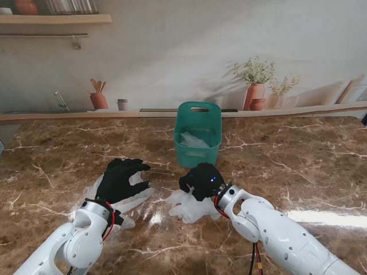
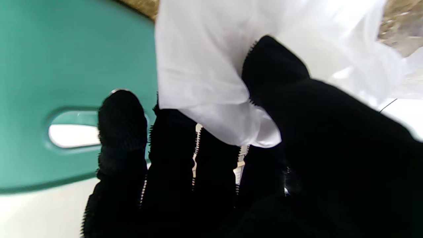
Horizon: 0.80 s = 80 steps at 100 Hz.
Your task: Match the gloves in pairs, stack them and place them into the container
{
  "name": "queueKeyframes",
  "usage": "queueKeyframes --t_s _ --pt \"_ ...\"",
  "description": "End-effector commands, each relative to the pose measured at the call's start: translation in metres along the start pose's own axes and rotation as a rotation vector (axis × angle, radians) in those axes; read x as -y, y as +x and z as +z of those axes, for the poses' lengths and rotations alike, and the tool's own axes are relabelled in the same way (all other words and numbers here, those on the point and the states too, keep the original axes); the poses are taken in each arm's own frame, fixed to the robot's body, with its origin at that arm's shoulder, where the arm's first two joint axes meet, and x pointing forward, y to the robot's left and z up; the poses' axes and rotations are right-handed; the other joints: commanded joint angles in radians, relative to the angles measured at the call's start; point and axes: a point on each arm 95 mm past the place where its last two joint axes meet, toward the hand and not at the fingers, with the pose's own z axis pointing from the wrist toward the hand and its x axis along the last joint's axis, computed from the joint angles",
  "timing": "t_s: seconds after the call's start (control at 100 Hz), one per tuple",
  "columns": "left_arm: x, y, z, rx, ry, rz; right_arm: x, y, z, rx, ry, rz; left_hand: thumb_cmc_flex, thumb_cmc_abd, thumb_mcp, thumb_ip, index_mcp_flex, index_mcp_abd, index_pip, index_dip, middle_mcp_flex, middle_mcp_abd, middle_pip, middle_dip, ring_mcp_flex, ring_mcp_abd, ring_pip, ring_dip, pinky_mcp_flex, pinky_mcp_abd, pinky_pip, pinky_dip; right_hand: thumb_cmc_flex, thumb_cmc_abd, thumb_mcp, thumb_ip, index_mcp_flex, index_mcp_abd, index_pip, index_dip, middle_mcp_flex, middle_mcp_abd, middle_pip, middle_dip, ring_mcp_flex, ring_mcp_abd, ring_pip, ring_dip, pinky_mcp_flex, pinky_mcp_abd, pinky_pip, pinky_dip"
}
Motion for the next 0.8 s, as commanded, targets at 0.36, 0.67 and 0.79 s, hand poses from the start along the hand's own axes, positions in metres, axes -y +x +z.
queueKeyframes --t_s 0.36,0.67,0.79 --pt "-0.005 0.002 -0.001 -0.002 -0.001 -0.008 0.008 0.024 -0.055 0.017 0.08 -0.017 0.012 0.036 -0.037 0.029 0.038 -0.032 0.008 0.009 -0.008 -0.021 -0.023 -0.012 -0.029 -0.053 -0.03 -0.012 -0.021 -0.004 -0.045 0.017 -0.045 -0.062 0.051 -0.016 0.003 -0.045 -0.015 -0.005 -0.09 -0.055 0.031 0.097 -0.17 -0.057 -0.002 0.065 -0.164 -0.016 -0.049 0.001" --pt "-0.004 0.002 -0.002 -0.003 -0.003 -0.009 0.029 0.029 -0.064 0.038 0.221 0.039 0.014 0.038 -0.035 0.028 0.043 -0.031 0.01 0.01 -0.005 -0.022 -0.021 -0.011 -0.03 -0.053 -0.03 -0.012 -0.021 -0.001 -0.049 0.018 -0.128 -0.039 0.006 -0.027 -0.033 -0.084 -0.082 -0.019 -0.756 0.074 -0.332 -0.406 -0.962 -0.049 -0.461 -0.335 -0.596 -0.002 -0.513 0.015" --pt "-0.004 0.001 -0.002 -0.005 -0.005 -0.006 0.033 0.028 -0.063 0.056 0.244 0.067 0.015 0.038 -0.035 0.028 0.049 -0.034 0.014 0.012 -0.006 -0.021 -0.023 -0.012 -0.03 -0.052 -0.031 -0.013 -0.023 0.003 -0.052 0.02 -0.136 -0.043 -0.023 -0.034 -0.052 -0.075 -0.088 0.021 -0.832 0.149 -0.369 -0.535 -0.983 0.088 -0.562 -0.466 -0.591 0.135 -0.609 -0.05"
